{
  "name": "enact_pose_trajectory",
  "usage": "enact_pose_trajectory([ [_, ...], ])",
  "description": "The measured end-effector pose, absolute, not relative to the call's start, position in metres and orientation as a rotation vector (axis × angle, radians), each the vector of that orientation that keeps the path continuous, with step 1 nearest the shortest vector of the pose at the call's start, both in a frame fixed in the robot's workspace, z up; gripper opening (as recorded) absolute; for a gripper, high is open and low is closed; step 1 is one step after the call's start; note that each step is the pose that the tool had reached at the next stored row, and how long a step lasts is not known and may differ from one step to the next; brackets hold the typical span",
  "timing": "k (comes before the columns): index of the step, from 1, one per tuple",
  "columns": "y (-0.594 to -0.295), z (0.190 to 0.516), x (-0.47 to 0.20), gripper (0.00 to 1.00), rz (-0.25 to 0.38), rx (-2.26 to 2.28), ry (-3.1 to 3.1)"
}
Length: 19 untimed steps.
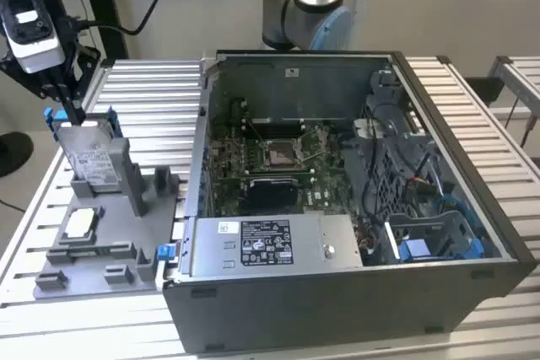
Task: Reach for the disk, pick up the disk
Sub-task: 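Reach for the disk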
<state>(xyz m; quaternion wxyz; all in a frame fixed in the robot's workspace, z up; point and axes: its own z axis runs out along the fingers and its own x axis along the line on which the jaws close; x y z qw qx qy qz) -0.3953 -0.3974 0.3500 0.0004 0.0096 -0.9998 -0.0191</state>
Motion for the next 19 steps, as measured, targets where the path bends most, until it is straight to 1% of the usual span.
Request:
enact_pose_trajectory([
  [7, -0.396, 0.350, -0.395, 0.00, -0.060, 0.030, -3.140],
  [19, -0.353, 0.350, -0.399, 0.00, -0.059, 0.030, -3.140],
])
